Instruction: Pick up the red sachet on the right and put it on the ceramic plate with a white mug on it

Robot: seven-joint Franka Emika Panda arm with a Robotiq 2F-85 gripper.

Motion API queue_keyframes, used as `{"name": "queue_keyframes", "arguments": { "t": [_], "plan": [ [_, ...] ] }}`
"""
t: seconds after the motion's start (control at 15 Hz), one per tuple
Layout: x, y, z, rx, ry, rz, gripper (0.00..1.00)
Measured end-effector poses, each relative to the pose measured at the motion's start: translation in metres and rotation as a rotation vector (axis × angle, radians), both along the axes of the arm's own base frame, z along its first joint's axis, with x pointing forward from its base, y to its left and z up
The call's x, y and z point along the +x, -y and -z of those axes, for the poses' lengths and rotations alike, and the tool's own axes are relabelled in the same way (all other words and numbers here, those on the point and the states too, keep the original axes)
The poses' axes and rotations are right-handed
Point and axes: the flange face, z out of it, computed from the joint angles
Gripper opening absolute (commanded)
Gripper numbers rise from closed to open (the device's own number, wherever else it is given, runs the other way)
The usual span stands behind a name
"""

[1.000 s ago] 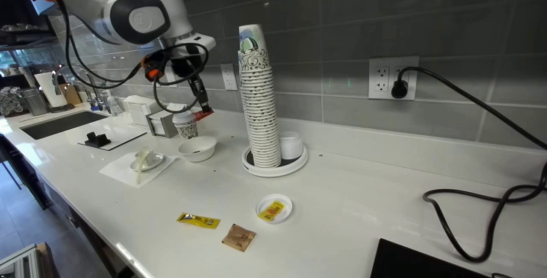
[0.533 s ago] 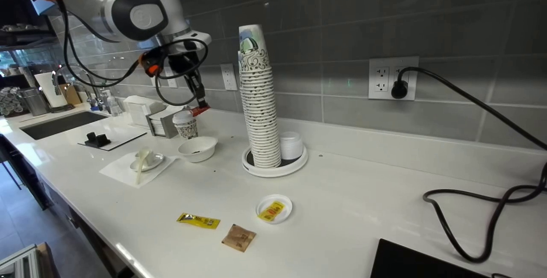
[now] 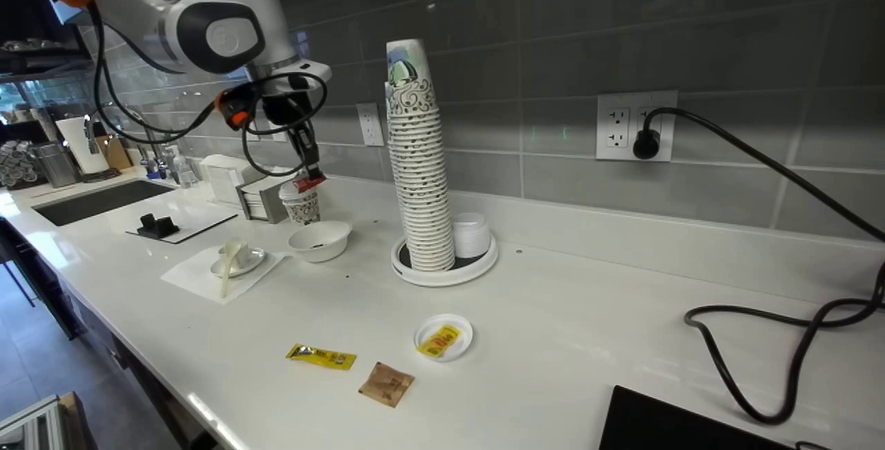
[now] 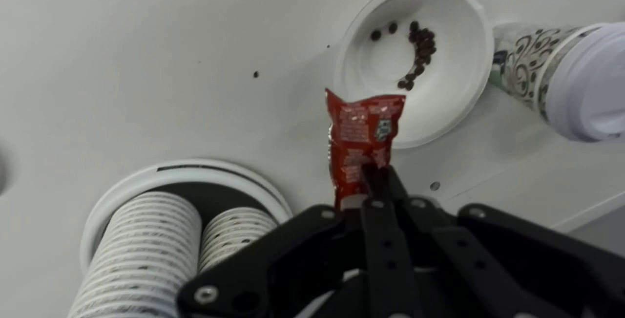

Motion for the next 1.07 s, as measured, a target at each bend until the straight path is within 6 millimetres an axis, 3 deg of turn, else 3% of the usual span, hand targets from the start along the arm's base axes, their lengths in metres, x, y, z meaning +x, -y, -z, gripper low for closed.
{"name": "queue_keyframes", "arguments": {
  "t": [0.4, 0.73, 1.07],
  "plan": [
    [-0.030, -0.081, 0.025, 0.088, -0.122, -0.094, 0.00],
    [-0.047, -0.116, 0.033, 0.097, -0.220, -0.157, 0.00],
    [-0.047, -0.156, 0.039, 0.095, -0.292, -0.224, 0.00]
  ]
}}
